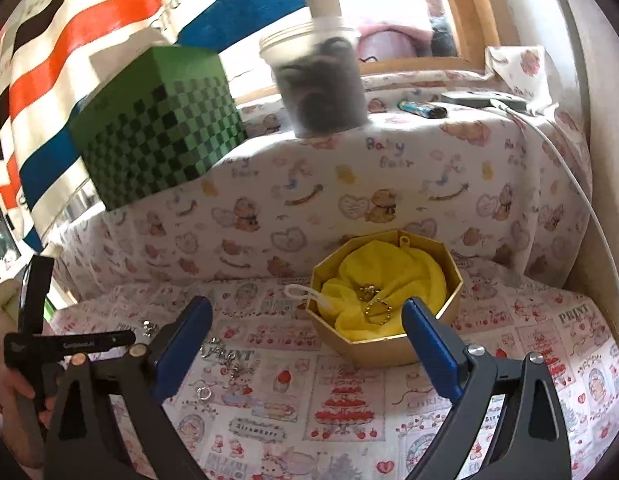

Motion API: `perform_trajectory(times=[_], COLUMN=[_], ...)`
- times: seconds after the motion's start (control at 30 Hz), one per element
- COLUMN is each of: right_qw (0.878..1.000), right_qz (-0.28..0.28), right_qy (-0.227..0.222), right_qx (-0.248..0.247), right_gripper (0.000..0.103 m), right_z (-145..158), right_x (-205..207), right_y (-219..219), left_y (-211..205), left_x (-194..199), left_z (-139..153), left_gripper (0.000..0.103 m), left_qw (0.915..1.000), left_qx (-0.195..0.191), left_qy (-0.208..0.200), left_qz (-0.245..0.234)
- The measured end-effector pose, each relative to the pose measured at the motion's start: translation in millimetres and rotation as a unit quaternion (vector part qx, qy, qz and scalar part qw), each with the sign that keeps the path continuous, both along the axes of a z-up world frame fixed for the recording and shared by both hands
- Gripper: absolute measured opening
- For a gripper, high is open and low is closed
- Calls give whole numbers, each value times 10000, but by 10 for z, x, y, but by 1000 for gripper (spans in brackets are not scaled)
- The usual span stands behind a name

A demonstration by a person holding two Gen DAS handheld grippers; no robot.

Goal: Organize jewelry
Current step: 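Move the left gripper to the gold heart pendant and close on it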

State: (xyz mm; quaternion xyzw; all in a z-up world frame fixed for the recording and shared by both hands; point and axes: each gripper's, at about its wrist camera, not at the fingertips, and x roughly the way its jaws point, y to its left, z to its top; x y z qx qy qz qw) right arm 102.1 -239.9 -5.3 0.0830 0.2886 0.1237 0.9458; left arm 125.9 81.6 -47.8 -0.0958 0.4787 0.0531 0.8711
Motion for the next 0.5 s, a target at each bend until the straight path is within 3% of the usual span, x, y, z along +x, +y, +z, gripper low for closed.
perform_trajectory(times=[0.07, 0.23, 0.4, 0.5], right_qw=[9999, 9998, 9997, 9997], right_qz=[10, -120, -91, -68], right_qy=[77, 47, 1, 32], right_qx=[105, -166, -216, -246], right_gripper=[95, 95, 95, 95], right_z=[-16, -52, -47, -58], right_x=[12, 36, 22, 33], right_y=[-19, 7, 27, 38], left_y=[-23, -45, -19, -59], left_x=[2, -76, -105, -90], left_z=[30, 109, 129, 85], left_gripper=[74, 38, 38, 38], left_qw=[10000, 9994, 9997, 9998], left_qx=[-51, 216, -156, -93], left_qy=[-53, -112, -187, -136], left_qz=[-28, 232, 36, -87])
